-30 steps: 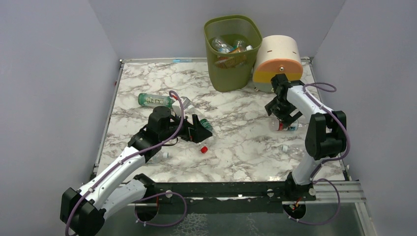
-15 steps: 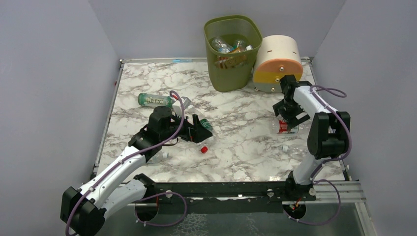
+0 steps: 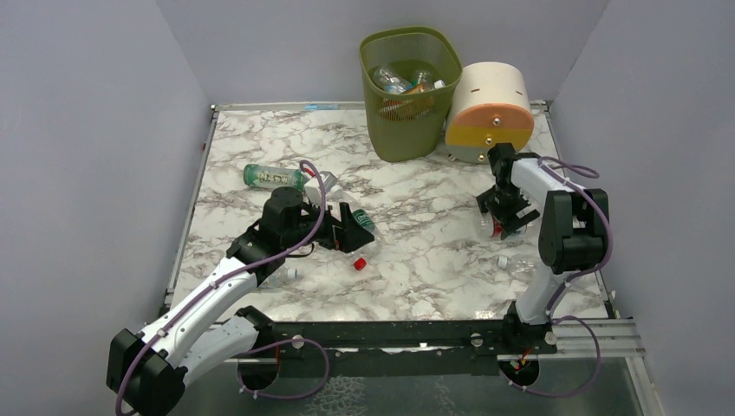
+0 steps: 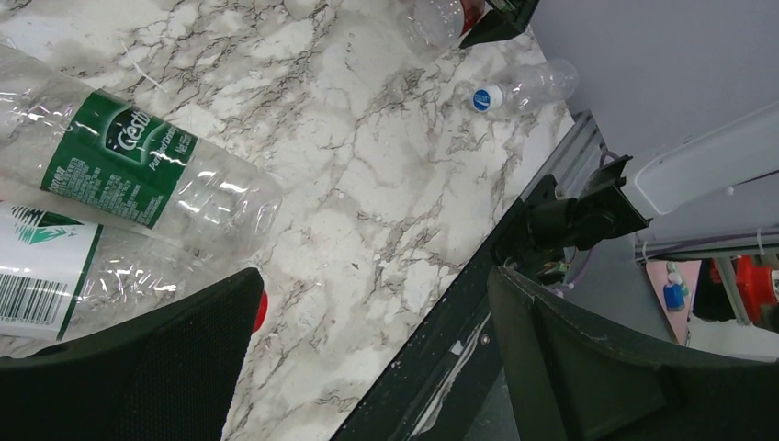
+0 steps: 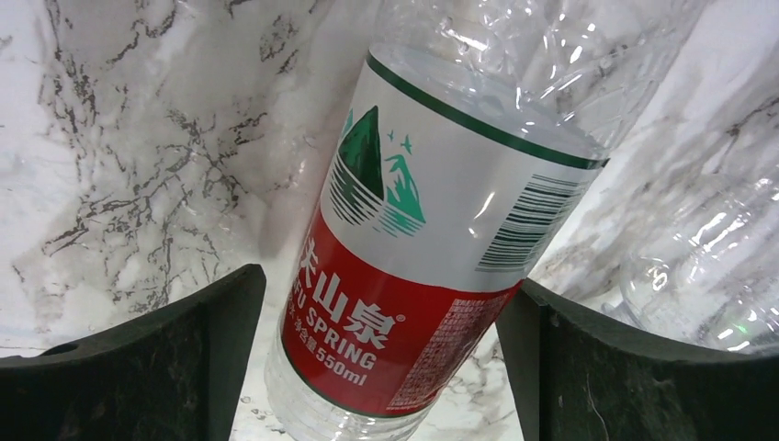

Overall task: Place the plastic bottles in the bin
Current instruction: Pick up the plastic bottle at the center of the board.

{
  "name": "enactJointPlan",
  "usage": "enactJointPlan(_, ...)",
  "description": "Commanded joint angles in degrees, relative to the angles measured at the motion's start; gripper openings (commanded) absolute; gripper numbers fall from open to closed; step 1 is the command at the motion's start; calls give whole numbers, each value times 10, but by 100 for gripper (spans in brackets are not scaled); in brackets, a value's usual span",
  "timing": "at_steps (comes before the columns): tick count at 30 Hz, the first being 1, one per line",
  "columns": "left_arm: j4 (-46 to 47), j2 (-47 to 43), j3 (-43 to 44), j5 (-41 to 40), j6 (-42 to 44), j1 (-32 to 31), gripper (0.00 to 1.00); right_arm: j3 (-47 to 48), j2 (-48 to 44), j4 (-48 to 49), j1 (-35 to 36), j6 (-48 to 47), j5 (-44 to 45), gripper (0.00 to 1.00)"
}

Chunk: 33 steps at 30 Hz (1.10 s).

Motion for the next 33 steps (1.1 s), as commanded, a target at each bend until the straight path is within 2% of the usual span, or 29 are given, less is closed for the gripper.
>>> enactJointPlan(1,-3,-2,18,-9,7,-3,99,-13,2,48,-2,-23,-3,91)
enactJointPlan(8,-12,4,26,-19,5,-3,99,-51,-19,118,-2,-71,-29,67)
enactJointPlan(11,-18,4,25,-26,5,-3,99,-58,-29,147,0,-96,-51,59)
enactJointPlan(17,-30,-1,21,-42,4,-3,99,-67,-64,200,20,-146,-84,53)
enactJointPlan(23,-30,9,25,-50,1,-3,99,-63,-115,197,44,-171,-94,51)
enactJointPlan(33,-31,42,47,-50,9,-3,99,-38,-272,183,62,-211,-83,52)
